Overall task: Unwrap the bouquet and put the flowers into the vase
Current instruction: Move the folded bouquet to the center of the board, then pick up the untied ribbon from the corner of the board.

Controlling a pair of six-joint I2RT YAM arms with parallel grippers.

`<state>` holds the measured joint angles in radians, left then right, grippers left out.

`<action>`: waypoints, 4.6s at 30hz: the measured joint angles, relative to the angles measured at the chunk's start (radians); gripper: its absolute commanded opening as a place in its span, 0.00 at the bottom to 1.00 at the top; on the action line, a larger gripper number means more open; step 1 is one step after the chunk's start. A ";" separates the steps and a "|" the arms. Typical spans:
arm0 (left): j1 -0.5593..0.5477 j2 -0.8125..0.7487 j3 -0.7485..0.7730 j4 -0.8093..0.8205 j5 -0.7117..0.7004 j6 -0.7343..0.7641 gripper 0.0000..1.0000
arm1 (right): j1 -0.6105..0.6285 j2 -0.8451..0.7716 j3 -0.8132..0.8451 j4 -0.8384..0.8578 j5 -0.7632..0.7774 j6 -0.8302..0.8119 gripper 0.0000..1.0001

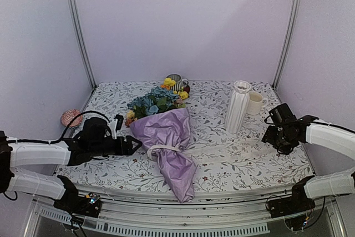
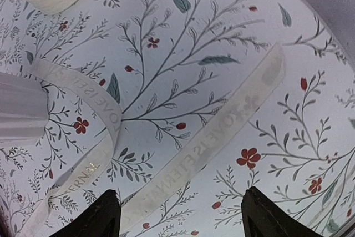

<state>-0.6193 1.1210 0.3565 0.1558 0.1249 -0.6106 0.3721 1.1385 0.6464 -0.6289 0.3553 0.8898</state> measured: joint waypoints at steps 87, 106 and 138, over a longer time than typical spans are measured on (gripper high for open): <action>0.146 0.030 0.079 0.159 0.202 0.004 0.82 | -0.080 0.324 0.105 -0.035 0.068 0.071 0.67; 0.130 -0.156 0.048 0.048 0.158 0.016 0.82 | -0.264 0.374 0.120 0.049 -0.195 -0.022 0.66; 0.129 -0.194 0.043 0.046 0.154 0.041 0.82 | -0.320 0.508 0.299 -0.195 -0.168 -0.049 0.61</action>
<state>-0.4908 0.9268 0.3992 0.2020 0.2794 -0.5697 0.0517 1.6466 0.9455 -0.8242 0.1871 0.8410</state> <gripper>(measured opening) 0.824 0.607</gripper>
